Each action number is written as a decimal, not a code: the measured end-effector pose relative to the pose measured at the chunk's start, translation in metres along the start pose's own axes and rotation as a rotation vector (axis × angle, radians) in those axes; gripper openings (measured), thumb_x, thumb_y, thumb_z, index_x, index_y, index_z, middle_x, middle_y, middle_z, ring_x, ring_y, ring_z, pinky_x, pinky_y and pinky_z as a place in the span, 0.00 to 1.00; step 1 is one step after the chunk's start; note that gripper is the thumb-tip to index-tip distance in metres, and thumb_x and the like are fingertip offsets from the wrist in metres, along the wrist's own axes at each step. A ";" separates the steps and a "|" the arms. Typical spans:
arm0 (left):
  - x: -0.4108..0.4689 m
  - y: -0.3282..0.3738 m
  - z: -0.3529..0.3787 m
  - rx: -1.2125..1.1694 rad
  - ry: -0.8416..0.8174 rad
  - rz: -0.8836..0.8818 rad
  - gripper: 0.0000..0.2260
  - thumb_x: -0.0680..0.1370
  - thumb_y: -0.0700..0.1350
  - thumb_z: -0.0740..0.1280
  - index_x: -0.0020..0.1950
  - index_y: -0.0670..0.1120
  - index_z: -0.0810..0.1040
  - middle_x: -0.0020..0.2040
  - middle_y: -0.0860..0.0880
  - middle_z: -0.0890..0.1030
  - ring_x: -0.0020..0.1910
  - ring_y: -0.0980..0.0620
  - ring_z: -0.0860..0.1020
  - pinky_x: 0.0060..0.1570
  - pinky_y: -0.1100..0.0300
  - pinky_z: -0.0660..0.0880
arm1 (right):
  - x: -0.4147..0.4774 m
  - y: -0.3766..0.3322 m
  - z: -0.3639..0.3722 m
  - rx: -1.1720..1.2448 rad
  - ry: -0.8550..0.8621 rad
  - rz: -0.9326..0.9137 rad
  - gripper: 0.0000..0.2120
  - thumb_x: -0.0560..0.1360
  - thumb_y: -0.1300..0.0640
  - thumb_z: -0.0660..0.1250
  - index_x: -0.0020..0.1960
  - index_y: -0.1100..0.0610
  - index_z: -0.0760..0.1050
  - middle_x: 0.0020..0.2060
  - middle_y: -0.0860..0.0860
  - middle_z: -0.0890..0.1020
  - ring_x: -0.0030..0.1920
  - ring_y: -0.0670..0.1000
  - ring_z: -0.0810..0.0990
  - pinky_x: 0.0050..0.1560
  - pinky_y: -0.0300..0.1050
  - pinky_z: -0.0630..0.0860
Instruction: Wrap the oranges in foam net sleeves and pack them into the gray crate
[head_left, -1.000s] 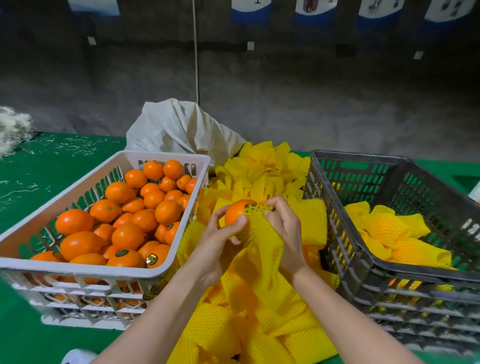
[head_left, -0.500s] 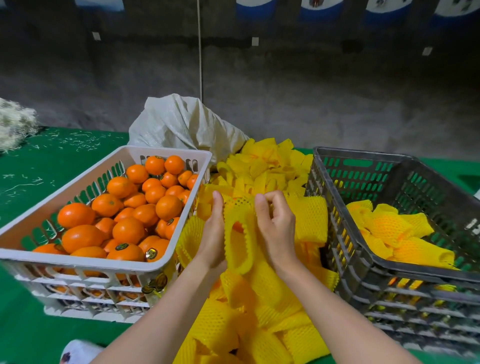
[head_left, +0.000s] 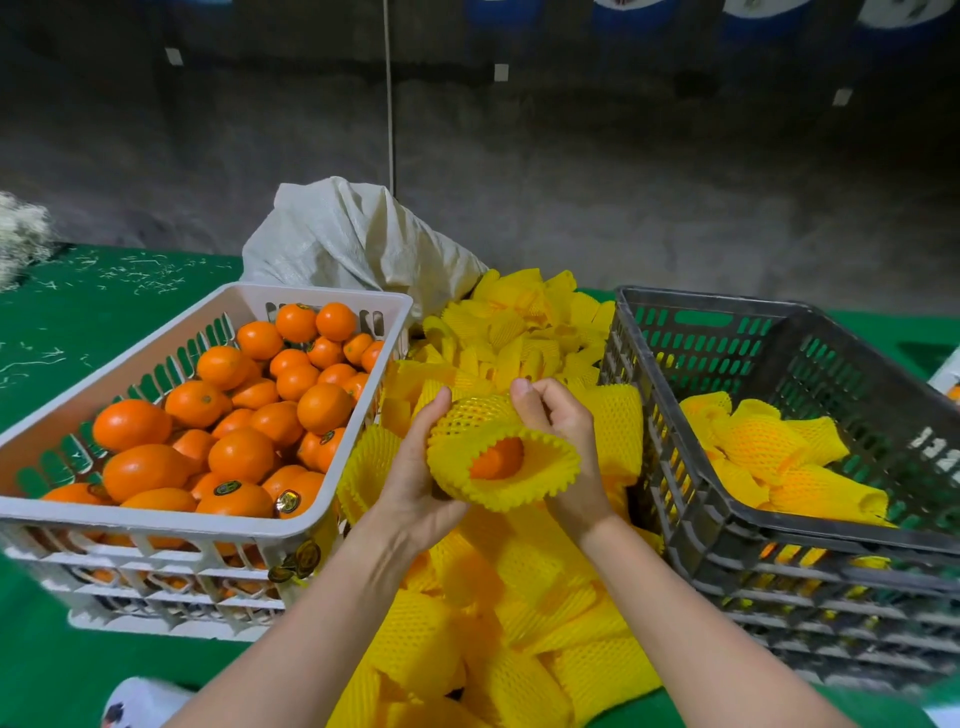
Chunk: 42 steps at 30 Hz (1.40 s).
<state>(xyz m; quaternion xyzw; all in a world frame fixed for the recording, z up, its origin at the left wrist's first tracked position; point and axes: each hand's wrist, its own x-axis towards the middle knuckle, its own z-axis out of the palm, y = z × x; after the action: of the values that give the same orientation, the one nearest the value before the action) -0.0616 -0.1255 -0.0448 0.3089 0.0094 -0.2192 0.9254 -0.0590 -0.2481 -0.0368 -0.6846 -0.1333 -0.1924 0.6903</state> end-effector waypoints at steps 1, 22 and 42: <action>0.000 0.001 0.001 -0.019 -0.004 -0.019 0.19 0.64 0.53 0.70 0.43 0.39 0.86 0.47 0.40 0.84 0.44 0.44 0.84 0.44 0.50 0.82 | 0.000 -0.001 0.000 0.001 -0.006 0.002 0.17 0.77 0.53 0.62 0.31 0.54 0.64 0.28 0.48 0.65 0.31 0.46 0.64 0.32 0.43 0.62; 0.018 -0.004 0.009 0.744 0.507 0.379 0.27 0.69 0.69 0.62 0.38 0.43 0.72 0.35 0.42 0.75 0.39 0.44 0.76 0.43 0.49 0.73 | 0.000 -0.003 -0.006 -0.016 0.006 0.626 0.25 0.76 0.38 0.56 0.62 0.54 0.74 0.60 0.52 0.77 0.60 0.53 0.75 0.62 0.49 0.71; 0.024 -0.006 0.003 0.600 0.585 0.324 0.19 0.76 0.55 0.66 0.32 0.44 0.70 0.21 0.52 0.73 0.24 0.54 0.73 0.25 0.64 0.69 | -0.005 0.019 -0.001 0.531 0.054 0.675 0.11 0.78 0.50 0.59 0.47 0.54 0.77 0.35 0.50 0.84 0.35 0.48 0.82 0.34 0.39 0.77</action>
<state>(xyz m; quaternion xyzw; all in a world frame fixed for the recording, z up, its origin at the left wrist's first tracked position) -0.0430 -0.1414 -0.0490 0.6103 0.1583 0.0320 0.7755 -0.0556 -0.2489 -0.0558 -0.4829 0.0715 0.0673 0.8702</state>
